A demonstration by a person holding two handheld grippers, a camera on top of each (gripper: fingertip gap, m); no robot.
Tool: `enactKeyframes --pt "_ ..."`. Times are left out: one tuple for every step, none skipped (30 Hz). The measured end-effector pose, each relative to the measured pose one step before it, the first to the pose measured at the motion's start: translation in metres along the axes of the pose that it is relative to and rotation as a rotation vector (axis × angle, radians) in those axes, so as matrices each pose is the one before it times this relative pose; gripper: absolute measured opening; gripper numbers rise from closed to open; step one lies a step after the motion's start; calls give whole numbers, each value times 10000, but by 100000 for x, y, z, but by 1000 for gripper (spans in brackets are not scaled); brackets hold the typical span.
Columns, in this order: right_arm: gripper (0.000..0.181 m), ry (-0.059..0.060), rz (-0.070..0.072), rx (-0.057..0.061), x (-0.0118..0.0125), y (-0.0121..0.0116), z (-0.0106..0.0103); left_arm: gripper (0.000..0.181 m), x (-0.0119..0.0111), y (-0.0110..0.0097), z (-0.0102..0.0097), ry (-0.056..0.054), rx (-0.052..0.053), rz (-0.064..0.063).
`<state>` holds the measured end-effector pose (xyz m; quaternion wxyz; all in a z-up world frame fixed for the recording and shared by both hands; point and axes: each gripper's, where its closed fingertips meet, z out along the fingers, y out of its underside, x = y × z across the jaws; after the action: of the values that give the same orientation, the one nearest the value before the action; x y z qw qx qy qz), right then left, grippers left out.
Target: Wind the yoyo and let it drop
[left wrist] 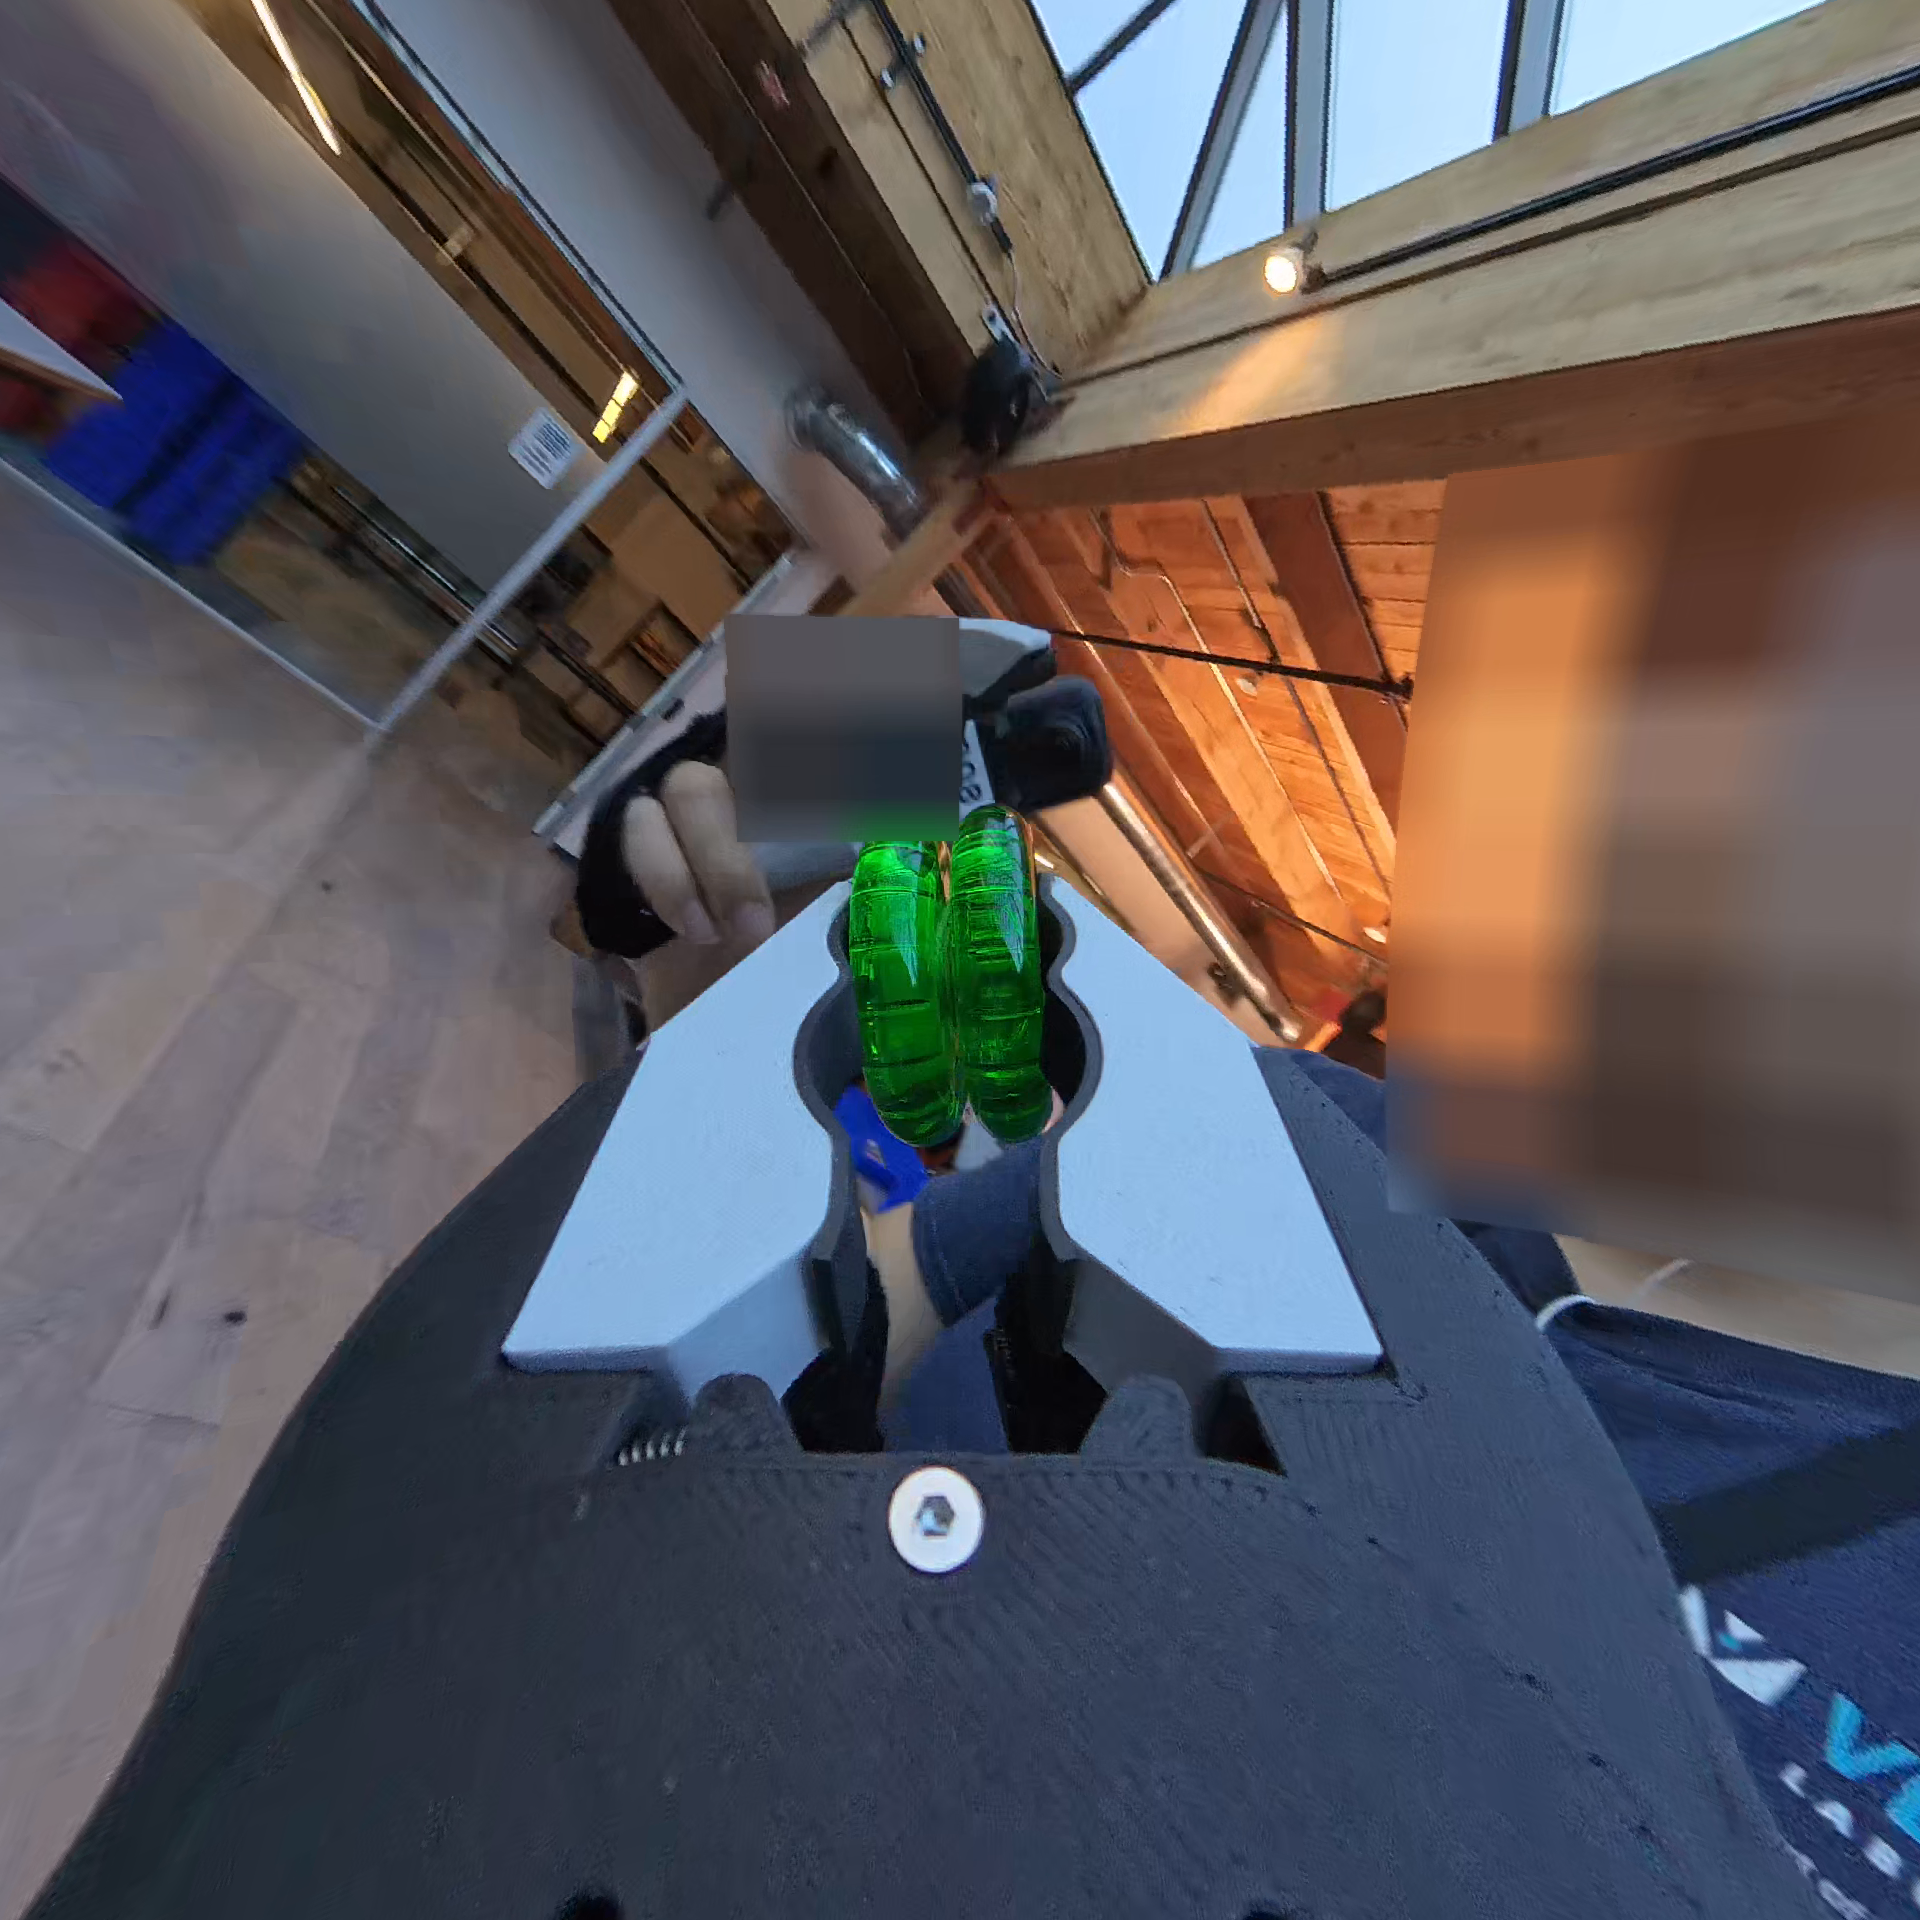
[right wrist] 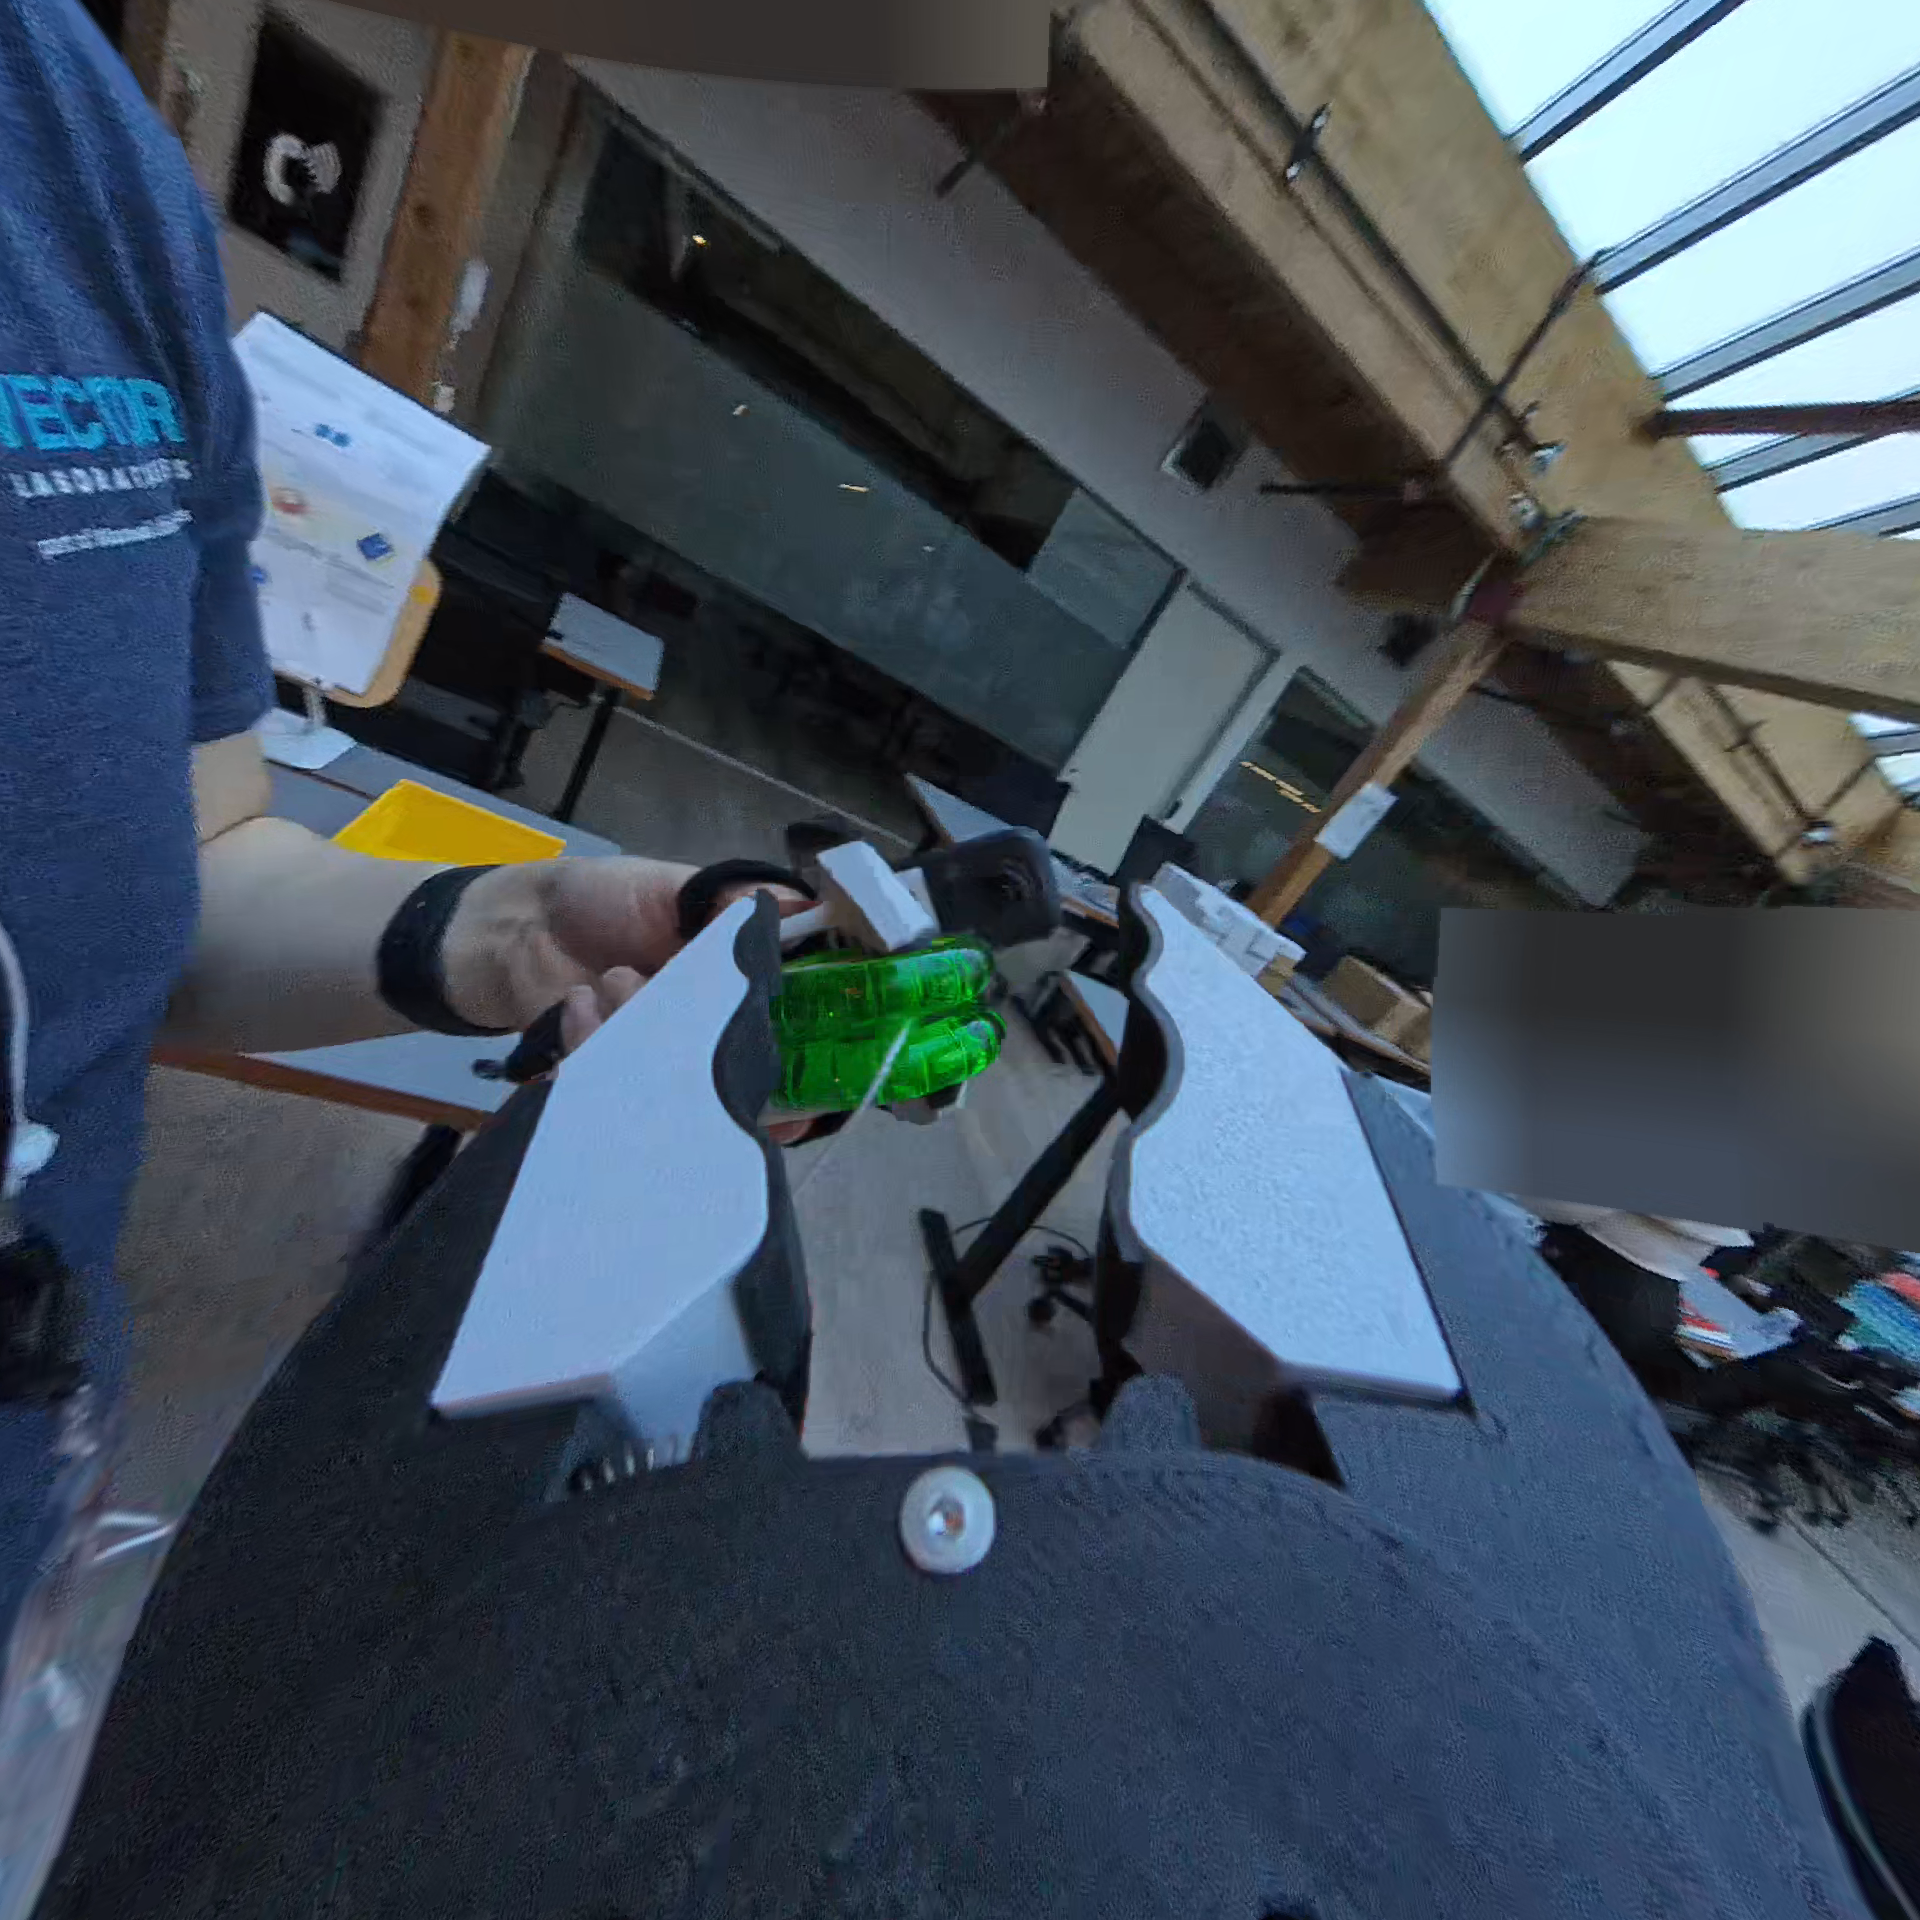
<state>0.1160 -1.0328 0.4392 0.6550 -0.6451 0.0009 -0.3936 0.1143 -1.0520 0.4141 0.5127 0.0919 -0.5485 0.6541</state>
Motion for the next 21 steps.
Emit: enactKeyframes --pt "65 768 -456 -98 835 61 27 28 -131 -692 -204 -364 319 416" --pt "66 367 -386 -230 386 332 202 28 55 -710 -84 -221 323 327" --pt "68 98 -228 -264 10 315 269 28 93 -630 24 -149 285 267" --pt "70 138 -109 -231 182 291 357 28 -82 -453 82 -210 192 255" --pt "71 212 -153 -97 292 -9 346 28 -229 -263 137 -254 112 265" --pt "68 -32 -223 -103 -119 -23 295 28 -104 -39 194 -148 21 184" --pt "67 -81 -174 -269 -190 295 288 28 -24 25 173 -61 40 52" --pt "66 -64 -53 -119 -124 44 128 28 -89 -26 97 -55 101 -6" --pt "64 -72 -41 -77 -133 -120 -36 28 -46 16 39 20 75 -60" --pt "62 -174 -65 -151 -311 186 88 28 -104 64 -7 5 29 -111" --pt "61 -321 -19 -285 -430 309 17 28 -166 -39 -67 -40 70 -59" --pt "63 -386 63 -292 -534 117 -31 28 -78 -22 -50 -5 25 -21" --pt "63 -303 88 -247 -395 352 16 28 -29 88 -13 9 -100 -44" --pt "64 -105 46 -283 -133 469 109 28 -27 66 19 -25 -78 -2" --pt "62 95 -96 -308 41 467 258 28 -54 214 109 -61 -159 46" --pt "61 132 -292 -204 3 270 242 29 -97 386 193 -71 -278 36" --pt "61 37 -184 -84 13 64 40 30 -49 203 121 -31 -193 44" --pt "61 -320 40 -10 -220 46 -170 31 89 153 27 43 -238 137" --pt "61 -637 97 56 -350 -123 -228 32 261 425 56 124 -524 181" --pt "61 -722 95 166 -414 -250 -402 33 448 475 130 238 -640 167" --pt "61 -990 252 209 -670 -203 -388 33 557 565 247 327 -712 104"
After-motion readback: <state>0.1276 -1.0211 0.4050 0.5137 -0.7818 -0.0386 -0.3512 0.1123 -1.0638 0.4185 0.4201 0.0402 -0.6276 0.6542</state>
